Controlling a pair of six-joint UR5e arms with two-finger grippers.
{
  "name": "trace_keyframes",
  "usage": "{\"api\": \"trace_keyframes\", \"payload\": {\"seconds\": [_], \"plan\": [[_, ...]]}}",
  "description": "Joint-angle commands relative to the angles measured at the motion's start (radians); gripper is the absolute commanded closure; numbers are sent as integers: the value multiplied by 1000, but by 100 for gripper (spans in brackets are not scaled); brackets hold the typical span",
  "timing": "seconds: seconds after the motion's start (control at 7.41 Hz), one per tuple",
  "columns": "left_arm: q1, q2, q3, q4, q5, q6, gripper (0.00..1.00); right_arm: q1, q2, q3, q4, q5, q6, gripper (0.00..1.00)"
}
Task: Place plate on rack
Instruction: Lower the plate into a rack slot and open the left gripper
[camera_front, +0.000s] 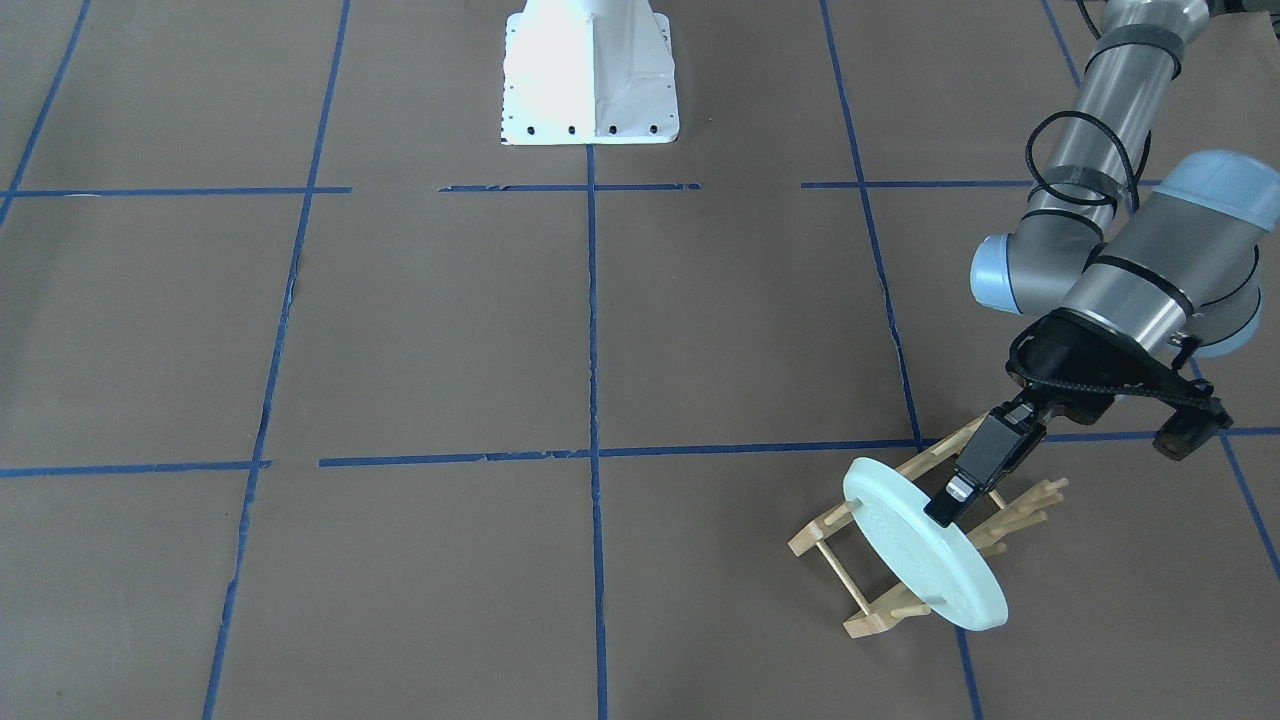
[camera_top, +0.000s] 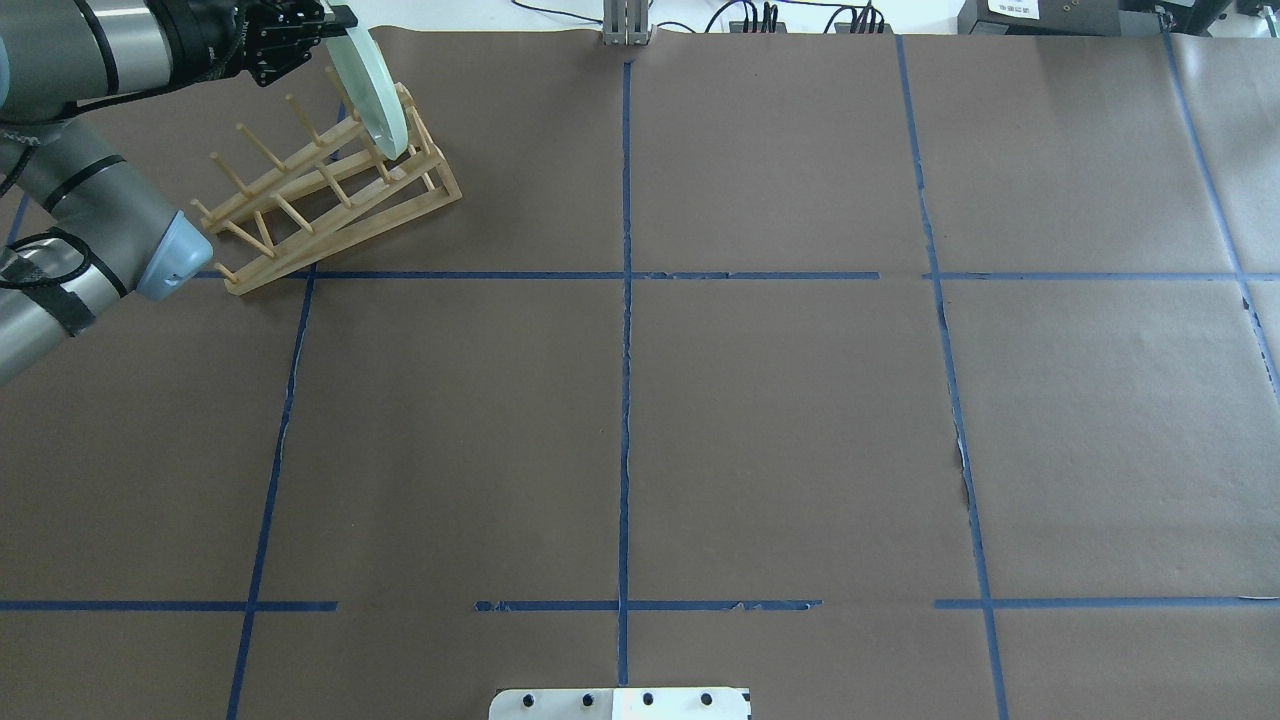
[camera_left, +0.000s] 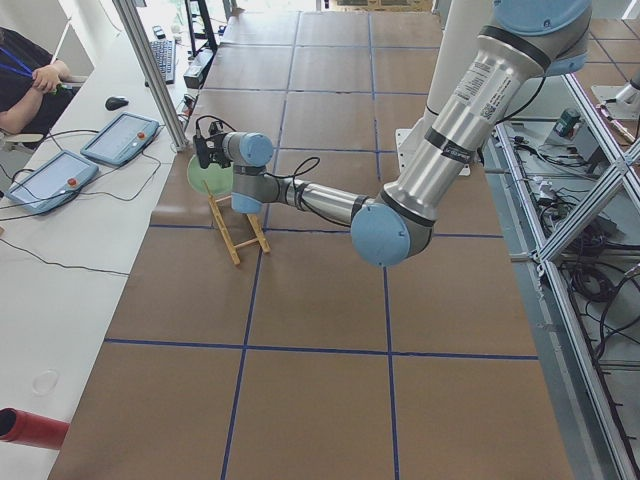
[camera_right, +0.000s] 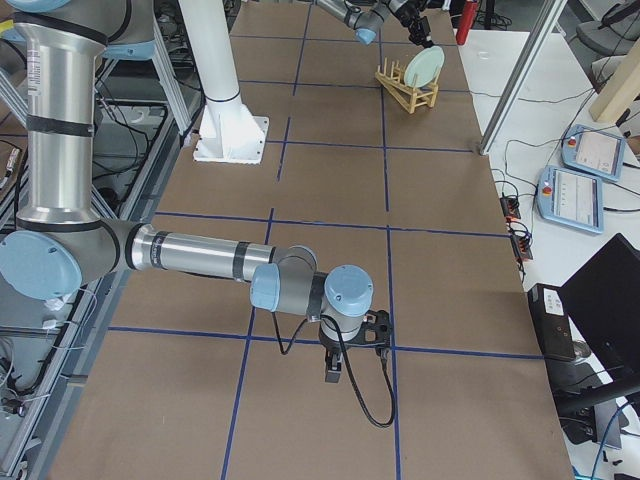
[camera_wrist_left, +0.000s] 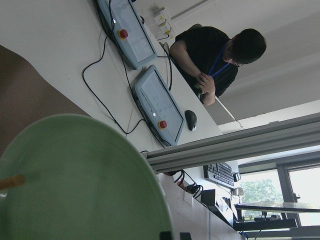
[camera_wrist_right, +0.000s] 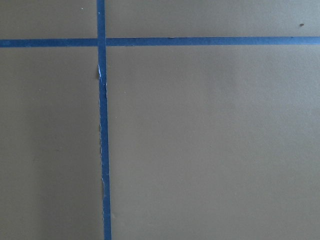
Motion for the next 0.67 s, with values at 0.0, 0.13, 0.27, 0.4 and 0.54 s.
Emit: {"api": "trace_keyframes", "payload": {"seconds": [0.0, 0.13, 0.27, 0.4, 0.54], "plan": [[-3, 2, 3, 8, -3, 3, 0, 0, 0, 1, 0, 0, 0, 0], [-3, 2, 2, 45, -7, 13, 0, 0, 0, 0, 0, 0, 0, 0], [-13, 2, 0, 69, -10, 75, 0, 0, 0, 0, 0, 0, 0, 0], [-29, 3, -4, 126, -13, 135, 0, 0, 0, 0, 0, 0, 1, 0], [-58, 7, -33, 213, -58, 240, 0, 0, 0, 1, 0, 0, 2, 0]]}}
